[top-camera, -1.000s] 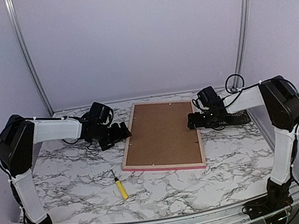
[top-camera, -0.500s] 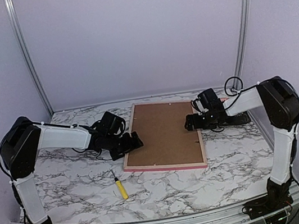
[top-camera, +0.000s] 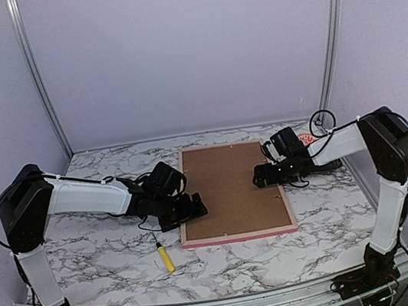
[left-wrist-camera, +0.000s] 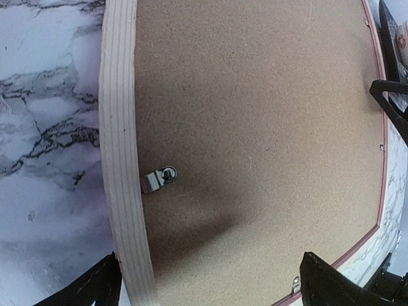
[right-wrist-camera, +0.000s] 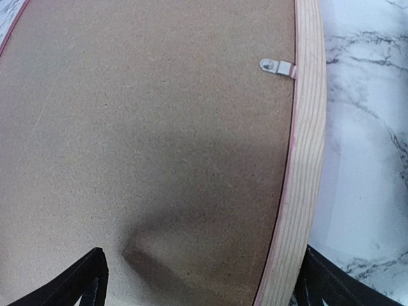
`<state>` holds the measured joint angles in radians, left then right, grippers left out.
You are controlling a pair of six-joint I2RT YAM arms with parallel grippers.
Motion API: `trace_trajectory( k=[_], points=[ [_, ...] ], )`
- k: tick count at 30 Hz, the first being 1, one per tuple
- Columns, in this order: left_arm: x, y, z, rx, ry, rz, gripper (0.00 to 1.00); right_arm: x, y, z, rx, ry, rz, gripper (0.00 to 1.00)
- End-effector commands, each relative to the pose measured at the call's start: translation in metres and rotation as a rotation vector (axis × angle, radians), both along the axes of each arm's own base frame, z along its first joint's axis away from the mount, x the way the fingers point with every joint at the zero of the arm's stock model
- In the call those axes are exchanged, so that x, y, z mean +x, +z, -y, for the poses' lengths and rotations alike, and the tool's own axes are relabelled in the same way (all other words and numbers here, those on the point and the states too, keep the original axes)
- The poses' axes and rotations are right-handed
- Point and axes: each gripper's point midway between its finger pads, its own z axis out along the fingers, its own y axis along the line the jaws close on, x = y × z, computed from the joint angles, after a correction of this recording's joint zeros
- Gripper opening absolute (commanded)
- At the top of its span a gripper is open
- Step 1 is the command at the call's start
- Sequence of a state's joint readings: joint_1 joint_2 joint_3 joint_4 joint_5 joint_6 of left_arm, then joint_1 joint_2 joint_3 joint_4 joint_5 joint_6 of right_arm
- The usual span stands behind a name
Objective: Take the photo out of the frame
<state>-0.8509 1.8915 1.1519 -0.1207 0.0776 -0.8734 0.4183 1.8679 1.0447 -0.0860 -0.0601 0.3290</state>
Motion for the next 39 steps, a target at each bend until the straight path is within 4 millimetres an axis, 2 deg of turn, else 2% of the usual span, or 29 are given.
trace_trajectory(
  k=[1, 5, 12, 16, 20, 22, 26, 28, 32, 34, 39],
  points=[
    [-0.015, 0.022, 0.007, -0.046, -0.016, 0.000, 0.99, -0.028, 0.004, -0.018, 0.023, 0.057, -0.039, 0.99],
    [-0.016, 0.025, -0.006, -0.002, 0.009, 0.019, 0.99, -0.027, 0.009, -0.014, 0.006, 0.055, -0.027, 0.99],
    [-0.009, 0.052, -0.024, 0.072, 0.027, 0.091, 0.99, -0.011, 0.020, -0.022, -0.015, 0.093, 0.008, 0.99],
    [-0.011, 0.050, -0.059, 0.142, 0.090, 0.077, 0.99, -0.007, 0.017, -0.033, 0.006, 0.132, 0.001, 0.99],
    [-0.023, 0.043, -0.092, 0.199, 0.134, 0.040, 0.99, -0.009, 0.014, -0.042, 0.019, 0.165, 0.001, 0.99],
    [-0.033, 0.037, -0.104, 0.222, 0.146, 0.015, 0.99, -0.008, 0.013, -0.041, 0.010, 0.154, -0.009, 0.99],
    [-0.053, 0.022, -0.130, 0.279, 0.199, -0.044, 0.97, -0.005, 0.016, -0.026, -0.050, 0.094, 0.003, 0.99],
    [-0.062, 0.018, -0.137, 0.291, 0.222, -0.065, 0.92, -0.004, 0.025, -0.018, -0.068, 0.066, 0.025, 0.99],
    [-0.079, 0.013, -0.145, 0.350, 0.261, -0.101, 0.83, 0.002, 0.059, -0.001, -0.097, -0.014, 0.117, 0.99],
    [-0.086, 0.010, -0.146, 0.377, 0.274, -0.117, 0.77, 0.003, 0.079, 0.000, -0.073, -0.030, 0.168, 0.99],
    [-0.093, 0.005, -0.141, 0.449, 0.302, -0.140, 0.67, 0.001, 0.125, 0.007, -0.041, -0.058, 0.280, 0.99]
  ],
)
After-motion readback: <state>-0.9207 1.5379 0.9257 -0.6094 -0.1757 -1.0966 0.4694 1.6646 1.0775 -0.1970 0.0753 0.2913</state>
